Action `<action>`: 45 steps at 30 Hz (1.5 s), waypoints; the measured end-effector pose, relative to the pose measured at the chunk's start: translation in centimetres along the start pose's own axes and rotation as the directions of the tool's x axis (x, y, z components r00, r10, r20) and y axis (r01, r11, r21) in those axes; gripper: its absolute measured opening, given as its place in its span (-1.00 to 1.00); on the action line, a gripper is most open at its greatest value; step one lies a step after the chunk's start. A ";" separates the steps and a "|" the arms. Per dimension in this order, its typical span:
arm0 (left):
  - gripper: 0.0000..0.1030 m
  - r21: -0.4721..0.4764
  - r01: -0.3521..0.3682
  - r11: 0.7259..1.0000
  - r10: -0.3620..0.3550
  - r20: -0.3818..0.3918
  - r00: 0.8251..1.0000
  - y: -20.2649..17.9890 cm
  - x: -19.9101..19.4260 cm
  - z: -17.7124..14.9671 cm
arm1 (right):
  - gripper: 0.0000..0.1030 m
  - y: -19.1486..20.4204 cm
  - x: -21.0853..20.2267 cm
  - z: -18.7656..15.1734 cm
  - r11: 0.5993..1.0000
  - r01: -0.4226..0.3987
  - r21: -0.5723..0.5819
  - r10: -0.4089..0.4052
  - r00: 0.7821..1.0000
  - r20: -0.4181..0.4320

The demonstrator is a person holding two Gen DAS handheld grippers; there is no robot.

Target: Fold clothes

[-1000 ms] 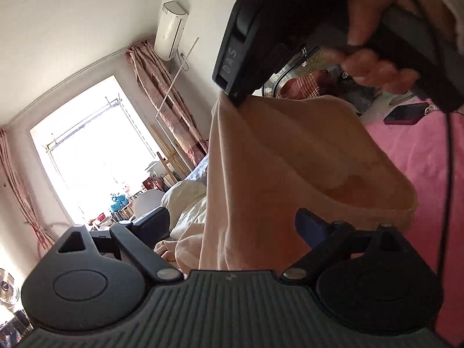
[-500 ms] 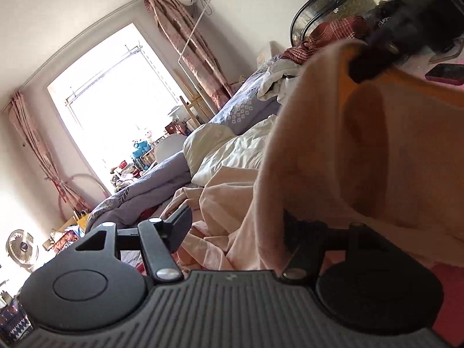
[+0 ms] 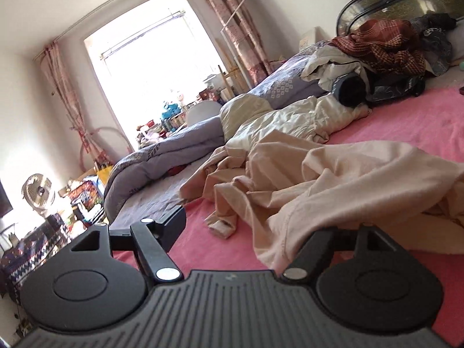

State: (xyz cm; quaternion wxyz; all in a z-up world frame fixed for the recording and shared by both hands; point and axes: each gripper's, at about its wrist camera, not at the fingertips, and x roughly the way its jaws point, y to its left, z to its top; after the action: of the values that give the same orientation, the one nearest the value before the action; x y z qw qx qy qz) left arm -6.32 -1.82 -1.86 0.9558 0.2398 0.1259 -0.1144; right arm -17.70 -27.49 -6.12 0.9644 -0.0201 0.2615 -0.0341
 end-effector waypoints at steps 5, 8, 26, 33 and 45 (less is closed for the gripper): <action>0.53 -0.020 -0.016 1.000 0.016 -0.001 1.000 0.9 -0.2 0.0 | -0.76 0.9 1.9 0.9 0.992 -0.117 0.047 0.120 0.991 -0.064; 0.35 0.020 -0.029 0.999 0.028 0.036 0.999 0.6 0.0 1.0 | -0.89 2.3 2.6 3.5 0.998 -0.044 -0.050 0.044 0.999 -0.001; -0.17 -0.220 -0.041 0.975 0.132 0.419 0.898 14.6 -10.3 16.0 | -0.03 -2.8 -12.4 22.9 0.941 -0.188 -0.282 0.326 0.728 0.603; -0.20 -0.251 -0.091 0.964 0.069 -0.095 0.993 13.0 -5.9 -0.4 | 0.24 1.9 -4.1 7.6 0.838 -0.248 -0.486 0.309 0.950 0.048; -0.23 -0.311 -0.152 0.938 0.072 -0.254 0.964 13.8 -4.3 -6.1 | 0.26 13.4 3.5 0.8 0.504 -0.130 -0.854 0.222 0.975 -0.017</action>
State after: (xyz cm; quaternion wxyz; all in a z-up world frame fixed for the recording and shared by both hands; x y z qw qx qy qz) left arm -7.62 13.69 0.09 0.9651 0.0965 0.2432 -0.0071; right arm -13.53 -14.38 -7.99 0.8411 -0.4626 0.1994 0.1969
